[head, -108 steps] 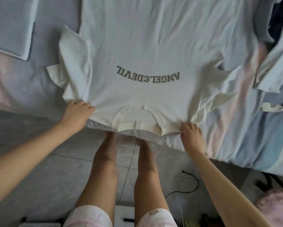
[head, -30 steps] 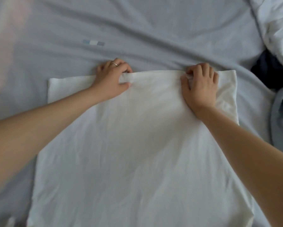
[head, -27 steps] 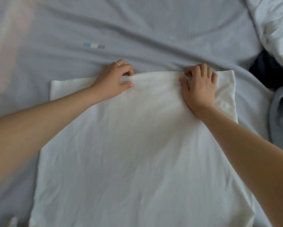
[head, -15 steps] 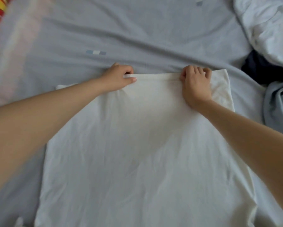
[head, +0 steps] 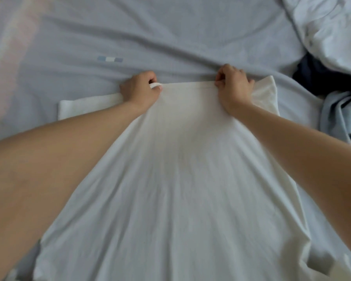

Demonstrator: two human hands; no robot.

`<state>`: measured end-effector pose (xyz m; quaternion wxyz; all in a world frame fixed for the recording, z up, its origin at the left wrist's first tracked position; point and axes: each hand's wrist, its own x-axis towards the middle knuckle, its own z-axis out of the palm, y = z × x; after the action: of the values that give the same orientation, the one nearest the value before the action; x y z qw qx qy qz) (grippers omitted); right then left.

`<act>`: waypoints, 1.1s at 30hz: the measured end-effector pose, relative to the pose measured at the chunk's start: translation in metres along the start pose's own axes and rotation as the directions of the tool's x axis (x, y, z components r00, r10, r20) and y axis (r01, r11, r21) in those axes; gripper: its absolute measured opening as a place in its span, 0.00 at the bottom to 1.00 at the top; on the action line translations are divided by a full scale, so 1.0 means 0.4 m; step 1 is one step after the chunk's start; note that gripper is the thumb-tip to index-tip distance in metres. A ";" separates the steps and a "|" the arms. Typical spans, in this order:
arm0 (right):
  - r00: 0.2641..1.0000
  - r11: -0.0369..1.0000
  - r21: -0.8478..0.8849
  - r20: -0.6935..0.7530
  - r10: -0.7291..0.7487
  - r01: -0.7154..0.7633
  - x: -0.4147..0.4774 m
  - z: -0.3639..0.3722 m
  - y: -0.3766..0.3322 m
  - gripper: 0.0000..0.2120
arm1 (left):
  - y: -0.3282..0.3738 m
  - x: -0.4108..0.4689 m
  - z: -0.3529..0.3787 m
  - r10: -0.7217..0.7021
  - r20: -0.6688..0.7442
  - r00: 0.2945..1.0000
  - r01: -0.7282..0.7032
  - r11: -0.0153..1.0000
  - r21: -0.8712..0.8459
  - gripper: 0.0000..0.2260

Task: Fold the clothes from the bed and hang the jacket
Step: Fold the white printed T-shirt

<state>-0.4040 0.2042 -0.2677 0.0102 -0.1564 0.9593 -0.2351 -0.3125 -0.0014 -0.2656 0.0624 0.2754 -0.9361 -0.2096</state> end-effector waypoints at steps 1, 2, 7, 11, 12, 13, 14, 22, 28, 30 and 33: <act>0.999 0.996 -0.088 0.004 -0.032 0.032 -0.013 -0.001 0.000 0.10 | 0.005 -0.022 -0.005 0.046 -0.021 0.999 -0.044 0.998 0.054 0.05; 0.997 0.984 -0.159 0.010 -0.080 0.080 -0.033 -0.010 0.004 0.12 | 0.016 -0.047 -0.008 0.105 -0.047 0.993 -0.101 0.991 0.090 0.11; 0.710 0.676 -0.230 0.329 -0.623 0.700 -0.182 -0.046 0.081 0.28 | 0.022 -0.191 -0.003 0.511 0.105 0.853 -0.520 0.820 0.239 0.24; 0.837 0.778 -0.361 0.409 -0.363 0.514 -0.121 -0.115 0.225 0.30 | -0.034 -0.198 0.042 0.330 0.288 0.899 -0.421 0.830 0.365 0.34; 0.888 0.813 -0.406 0.373 -0.270 0.418 -0.089 -0.124 0.249 0.29 | -0.033 -0.195 0.051 0.319 0.284 0.904 -0.413 0.825 0.387 0.35; 0.929 0.847 -0.436 0.331 -0.165 0.305 -0.055 -0.127 0.256 0.27 | -0.027 -0.190 0.055 0.304 0.284 0.909 -0.400 0.826 0.396 0.35; 0.959 0.870 -0.457 0.279 -0.057 0.185 -0.032 -0.126 0.246 0.26 | -0.019 -0.187 0.057 0.291 0.285 0.913 -0.389 0.832 0.396 0.36; 0.750 0.744 -0.266 0.493 -0.442 0.613 -0.201 -0.054 0.082 0.31 | -0.011 -0.189 0.049 0.290 0.294 0.911 -0.391 0.832 0.394 0.36; 0.989 0.907 -0.416 0.146 -0.008 0.069 -0.216 -0.023 -0.029 0.32 | -0.073 -0.199 -0.046 0.249 0.129 0.960 -0.263 0.959 0.106 0.21; 0.912 0.871 -0.310 0.284 -0.297 0.380 -0.268 0.016 -0.124 0.31 | -0.155 -0.185 -0.111 0.099 -0.050 0.994 -0.095 0.992 0.080 0.18; 0.915 0.938 -0.222 0.365 -0.172 0.265 -0.311 0.092 -0.204 0.28 | -0.308 -0.134 -0.212 -0.227 -0.116 0.967 0.240 0.965 0.103 0.16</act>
<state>-0.2582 0.1572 -0.2701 0.1277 -0.3016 0.9420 -0.0729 -0.1875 -0.0962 -0.2417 0.0696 0.3975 -0.9032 -0.1463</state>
